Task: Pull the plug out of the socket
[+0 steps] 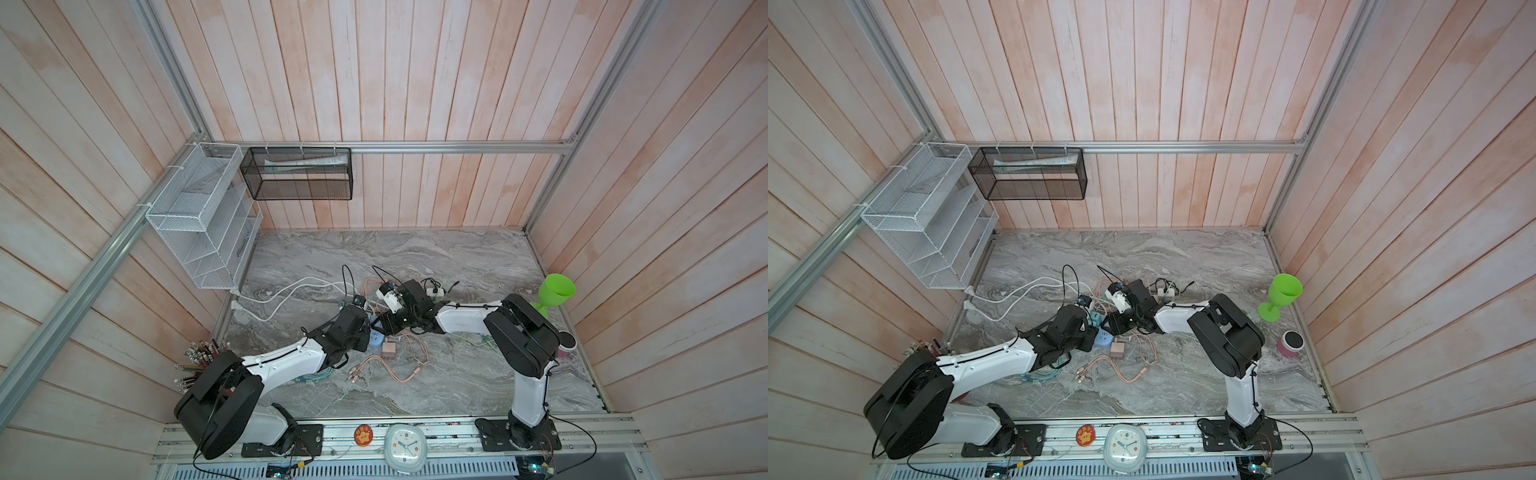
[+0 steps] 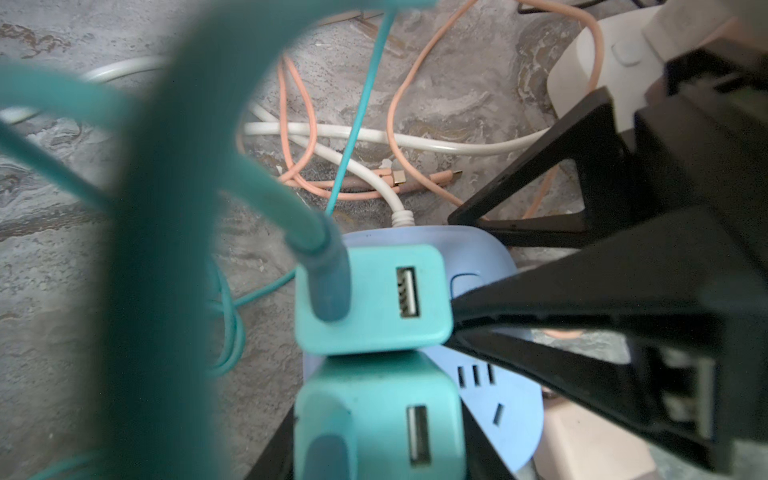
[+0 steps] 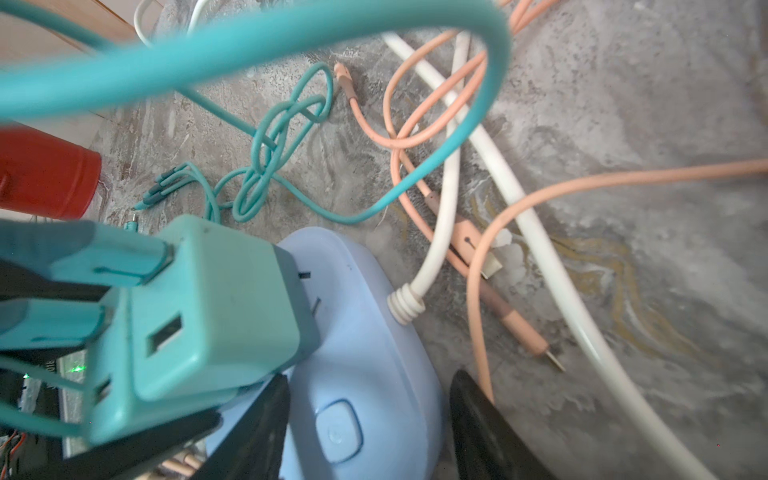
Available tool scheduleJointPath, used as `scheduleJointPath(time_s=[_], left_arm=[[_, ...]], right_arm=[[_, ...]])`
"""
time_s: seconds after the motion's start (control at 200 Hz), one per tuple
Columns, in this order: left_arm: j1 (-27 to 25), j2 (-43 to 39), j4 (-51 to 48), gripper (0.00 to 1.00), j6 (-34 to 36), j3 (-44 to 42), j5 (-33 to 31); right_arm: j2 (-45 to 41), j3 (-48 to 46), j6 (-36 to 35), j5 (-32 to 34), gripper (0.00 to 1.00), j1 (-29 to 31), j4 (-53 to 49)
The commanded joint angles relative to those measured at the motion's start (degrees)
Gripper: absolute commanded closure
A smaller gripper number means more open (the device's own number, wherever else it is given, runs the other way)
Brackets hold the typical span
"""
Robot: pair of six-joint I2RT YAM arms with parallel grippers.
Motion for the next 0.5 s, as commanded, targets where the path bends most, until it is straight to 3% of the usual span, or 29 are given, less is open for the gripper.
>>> scheduleJointPath(time_s=[0.0, 0.33, 0.495], left_arm=[[-1.1, -0.6, 5.2, 0.84, 1.8, 1.6, 4.2], [-1.1, 1.4, 4.5, 0.85, -1.0, 3.9, 2.0], [-1.1, 1.6, 6.1, 0.85, -3.0, 4.9, 1.6]], right_arm=[[2.3, -2.6, -2.6, 2.7, 0.44, -0.1, -6.1], [4.9, -4.2, -4.5, 2.9, 0.55, 0.6, -8.7], [4.9, -4.4, -4.4, 2.6, 0.53, 1.2, -9.1]])
